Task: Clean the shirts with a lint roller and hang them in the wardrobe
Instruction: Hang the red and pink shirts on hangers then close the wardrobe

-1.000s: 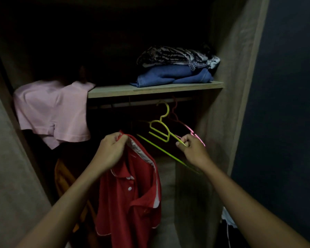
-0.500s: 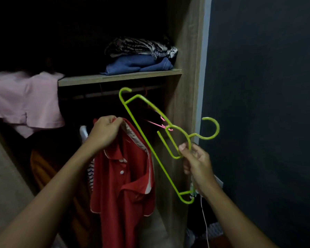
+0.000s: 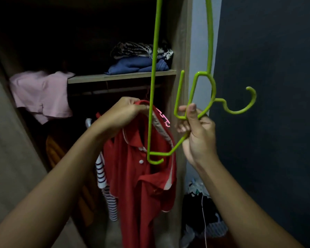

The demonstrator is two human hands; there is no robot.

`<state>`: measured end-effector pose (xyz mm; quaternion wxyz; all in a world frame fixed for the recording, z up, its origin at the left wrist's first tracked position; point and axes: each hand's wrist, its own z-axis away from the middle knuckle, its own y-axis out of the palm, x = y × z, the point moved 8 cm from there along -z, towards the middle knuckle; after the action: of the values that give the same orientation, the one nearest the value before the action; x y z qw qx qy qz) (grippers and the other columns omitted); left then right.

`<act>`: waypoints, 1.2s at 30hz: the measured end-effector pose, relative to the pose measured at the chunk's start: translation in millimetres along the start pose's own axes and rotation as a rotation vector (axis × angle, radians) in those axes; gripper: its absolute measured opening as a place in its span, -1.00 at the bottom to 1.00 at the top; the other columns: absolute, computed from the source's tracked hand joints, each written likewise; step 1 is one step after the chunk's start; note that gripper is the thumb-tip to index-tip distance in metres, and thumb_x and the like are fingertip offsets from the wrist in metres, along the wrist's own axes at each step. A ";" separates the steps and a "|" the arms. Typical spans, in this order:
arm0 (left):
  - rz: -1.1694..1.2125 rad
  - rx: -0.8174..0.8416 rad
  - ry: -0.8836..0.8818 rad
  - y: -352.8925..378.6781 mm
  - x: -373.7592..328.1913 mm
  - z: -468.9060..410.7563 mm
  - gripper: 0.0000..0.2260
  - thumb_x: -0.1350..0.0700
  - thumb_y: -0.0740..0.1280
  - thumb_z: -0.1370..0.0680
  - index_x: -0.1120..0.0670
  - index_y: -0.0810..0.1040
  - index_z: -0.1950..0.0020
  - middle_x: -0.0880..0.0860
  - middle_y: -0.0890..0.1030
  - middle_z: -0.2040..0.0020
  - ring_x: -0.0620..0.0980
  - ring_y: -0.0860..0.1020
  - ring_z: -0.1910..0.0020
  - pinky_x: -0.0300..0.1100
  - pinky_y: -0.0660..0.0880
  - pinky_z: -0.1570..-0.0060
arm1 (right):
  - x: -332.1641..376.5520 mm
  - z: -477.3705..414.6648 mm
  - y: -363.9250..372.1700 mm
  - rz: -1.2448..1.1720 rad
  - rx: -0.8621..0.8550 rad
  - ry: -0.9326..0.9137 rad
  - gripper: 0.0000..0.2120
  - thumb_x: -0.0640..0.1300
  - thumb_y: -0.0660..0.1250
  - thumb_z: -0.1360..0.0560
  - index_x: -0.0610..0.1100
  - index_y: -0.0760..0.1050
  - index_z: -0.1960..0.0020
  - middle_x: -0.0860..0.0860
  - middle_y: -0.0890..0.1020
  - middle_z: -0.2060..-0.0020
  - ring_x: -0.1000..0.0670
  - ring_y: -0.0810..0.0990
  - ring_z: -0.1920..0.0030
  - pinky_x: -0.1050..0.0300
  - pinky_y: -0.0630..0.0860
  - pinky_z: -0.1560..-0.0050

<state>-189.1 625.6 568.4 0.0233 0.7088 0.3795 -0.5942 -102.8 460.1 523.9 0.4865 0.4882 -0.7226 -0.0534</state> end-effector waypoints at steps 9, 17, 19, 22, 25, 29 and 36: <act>-0.181 0.158 0.219 4.9 -99.5 51.6 -0.65 0.38 0.25 -0.26 0.07 0.62 0.07 0.00 0.66 0.22 -0.10 0.60 0.26 -0.31 0.54 0.27 | 88.3 3.6 -25.3 0.563 0.334 -0.366 -0.88 -0.35 0.38 -0.49 -0.41 0.63 0.03 -0.17 0.47 0.01 0.30 0.57 0.01 0.42 0.51 0.03; -0.419 0.014 0.126 -25.5 -88.7 61.7 -0.68 0.42 0.35 -0.51 0.04 0.72 -0.04 0.16 0.74 0.00 0.22 0.68 -0.08 0.18 0.59 -0.17 | 96.9 -3.7 -81.9 1.290 0.674 0.005 -0.74 0.12 0.35 -0.51 -0.02 0.65 0.21 0.09 0.49 0.02 0.17 0.49 -0.02 0.13 0.46 -0.09; -0.564 -0.067 0.082 -28.8 -84.7 56.0 -0.82 0.24 0.44 -0.48 0.04 0.72 -0.03 0.24 0.72 0.00 0.27 0.67 -0.05 0.18 0.57 -0.14 | 98.3 -6.9 -91.2 1.461 0.693 0.049 -0.73 0.21 0.32 -0.52 0.03 0.59 0.17 0.11 0.46 0.02 0.12 0.46 -0.05 0.02 0.46 -0.16; -0.722 -0.164 0.009 -30.6 -84.2 52.7 -0.87 0.19 0.46 -0.48 0.03 0.71 0.00 0.19 0.70 0.06 0.08 0.62 0.18 -0.11 0.56 0.13 | 94.8 -10.5 -100.2 1.698 0.736 0.104 -0.71 0.30 0.29 -0.49 0.09 0.54 0.04 0.12 0.47 -0.02 0.08 0.43 -0.10 -0.03 0.36 -0.28; -0.711 -0.255 -0.013 -29.0 -84.3 52.4 -0.94 0.23 0.40 -0.47 0.09 0.64 0.17 0.17 0.64 0.24 0.01 0.55 0.36 -0.20 0.49 0.33 | 86.9 -7.1 -91.8 1.763 0.822 0.124 -0.76 0.26 0.31 -0.51 0.13 0.49 0.19 0.17 0.49 0.03 0.13 0.38 -0.09 -0.01 0.28 -0.25; -0.278 -0.184 -0.114 2.2 -67.1 52.8 -0.78 0.38 0.23 -0.51 0.16 0.45 0.30 0.15 0.40 0.39 0.01 0.39 0.51 -0.27 0.42 0.63 | 87.1 -1.2 -66.9 1.647 0.886 0.114 -0.79 0.14 0.42 -0.48 0.01 0.64 0.16 0.11 0.57 0.10 0.11 0.54 0.07 0.06 0.49 -0.05; 0.010 -0.080 -0.135 6.3 -57.1 56.1 -0.74 0.37 0.12 -0.56 0.19 0.46 0.28 0.16 0.40 0.33 0.02 0.41 0.47 -0.14 0.55 0.49 | 120.6 -24.0 -41.8 1.205 0.713 0.060 -0.80 0.05 0.58 -0.35 -0.07 0.68 0.24 0.00 0.66 0.35 0.11 0.57 0.33 0.23 0.46 0.30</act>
<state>-232.1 564.9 598.4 0.0804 0.6676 0.3969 -0.6247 -63.4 356.7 591.8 0.2613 0.1336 -0.8270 0.4794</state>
